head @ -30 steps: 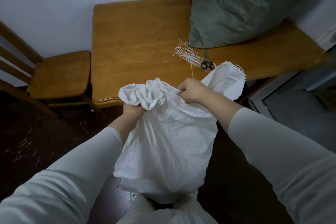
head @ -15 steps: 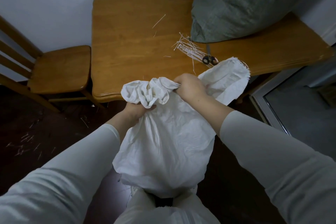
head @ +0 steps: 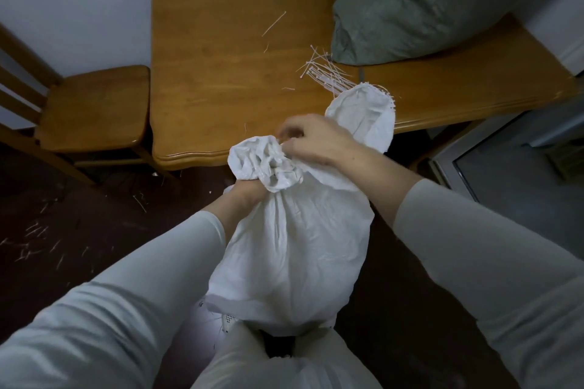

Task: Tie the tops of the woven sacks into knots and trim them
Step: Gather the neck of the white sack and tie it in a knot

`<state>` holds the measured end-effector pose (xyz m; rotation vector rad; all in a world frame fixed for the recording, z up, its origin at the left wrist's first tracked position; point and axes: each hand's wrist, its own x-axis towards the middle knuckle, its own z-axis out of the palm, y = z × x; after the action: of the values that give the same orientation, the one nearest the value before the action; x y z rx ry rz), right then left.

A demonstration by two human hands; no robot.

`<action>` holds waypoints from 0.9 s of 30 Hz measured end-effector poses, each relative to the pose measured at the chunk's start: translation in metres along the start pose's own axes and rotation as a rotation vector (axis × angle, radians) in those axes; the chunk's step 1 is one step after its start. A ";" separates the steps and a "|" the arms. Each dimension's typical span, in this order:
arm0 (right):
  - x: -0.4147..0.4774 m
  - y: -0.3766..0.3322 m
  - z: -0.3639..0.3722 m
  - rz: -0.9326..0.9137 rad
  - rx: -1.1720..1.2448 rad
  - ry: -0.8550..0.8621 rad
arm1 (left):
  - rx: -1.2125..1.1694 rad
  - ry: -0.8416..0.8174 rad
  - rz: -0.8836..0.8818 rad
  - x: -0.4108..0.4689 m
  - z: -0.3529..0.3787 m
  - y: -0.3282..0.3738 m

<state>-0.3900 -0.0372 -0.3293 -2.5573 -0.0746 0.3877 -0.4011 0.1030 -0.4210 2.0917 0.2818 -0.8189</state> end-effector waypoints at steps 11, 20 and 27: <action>0.018 0.041 -0.008 -0.113 -0.895 -0.200 | 0.011 0.009 -0.008 0.001 0.000 0.003; 0.022 0.050 0.002 0.009 -0.244 0.078 | 0.123 0.009 -0.052 0.010 -0.011 0.005; 0.017 0.048 0.023 0.006 0.189 0.049 | 0.114 -0.044 0.013 0.014 0.010 0.009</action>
<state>-0.3821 -0.0634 -0.3776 -2.3793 -0.0110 0.3187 -0.3905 0.0878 -0.4288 2.1763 0.2016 -0.8900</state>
